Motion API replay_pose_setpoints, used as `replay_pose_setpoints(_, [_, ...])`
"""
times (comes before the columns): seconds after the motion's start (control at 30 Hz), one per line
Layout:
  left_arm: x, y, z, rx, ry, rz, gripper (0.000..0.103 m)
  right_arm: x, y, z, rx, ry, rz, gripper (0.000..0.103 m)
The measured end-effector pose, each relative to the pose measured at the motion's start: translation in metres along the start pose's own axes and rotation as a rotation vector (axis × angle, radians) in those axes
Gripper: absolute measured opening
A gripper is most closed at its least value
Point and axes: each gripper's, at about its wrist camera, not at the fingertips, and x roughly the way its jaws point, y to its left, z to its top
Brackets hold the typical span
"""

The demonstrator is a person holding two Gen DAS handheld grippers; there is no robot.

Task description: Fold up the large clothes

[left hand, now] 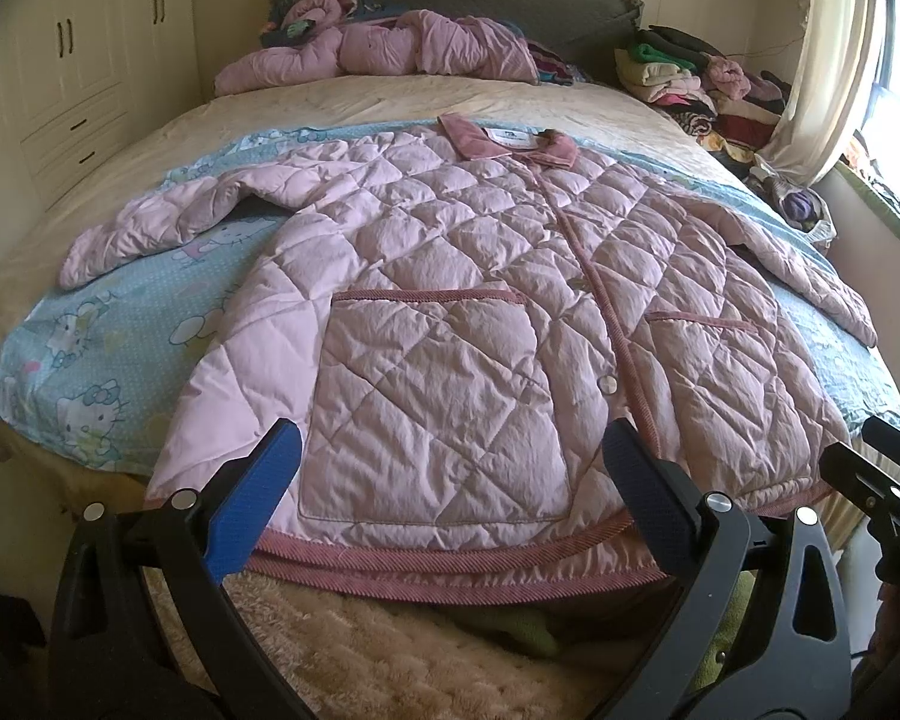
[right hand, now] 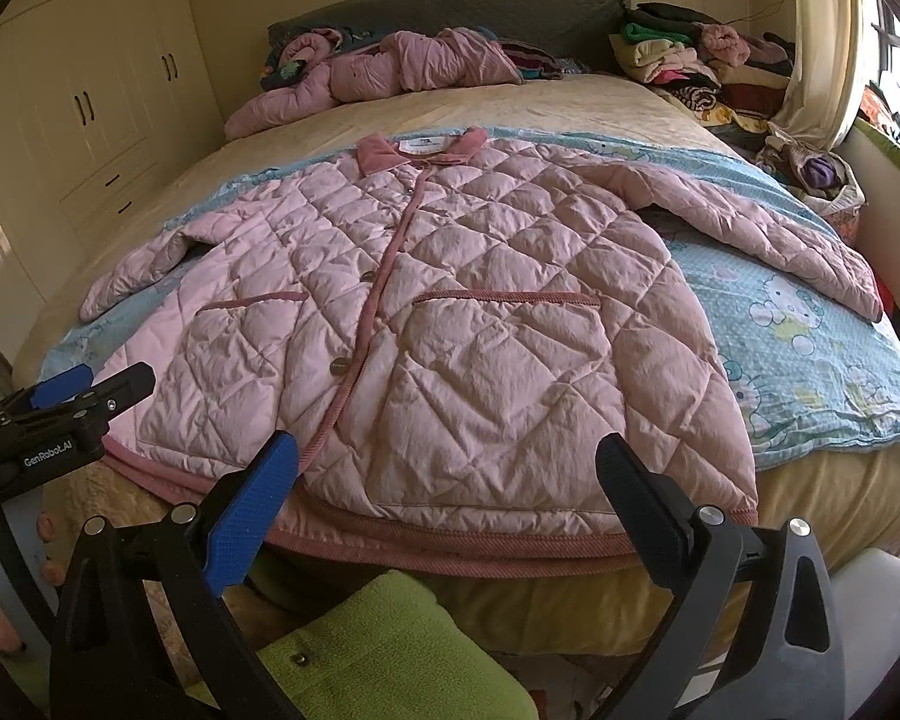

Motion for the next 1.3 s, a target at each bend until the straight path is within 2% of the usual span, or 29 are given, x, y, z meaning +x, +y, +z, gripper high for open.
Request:
replay_pose_setpoints(0.13, [0.0,0.0,0.0,0.0,-0.002,0.001,0.094,0.0,-0.001,0.0,0.002,0.001,0.001,0.099])
replay_pose_setpoints(0.17, [0.001,0.0,0.0,-0.009,0.012,-0.023,0.094,0.0,0.0,0.0,0.002,0.0,0.001,0.099])
replay_pose_setpoints(0.2, [0.0,0.0,0.0,0.0,-0.002,0.0,0.094,0.0,0.0,0.0,0.002,-0.001,0.001,0.099])
replay_pose_setpoints(0.87, [-0.007,-0.001,0.005,0.001,0.002,0.004,0.094,0.002,0.006,-0.001,-0.002,-0.002,0.019,0.099])
replay_pose_setpoints(1.3, [-0.003,-0.007,0.002,0.003,0.012,0.015,0.094,0.015,0.006,0.012,0.0,-0.002,0.043,0.099])
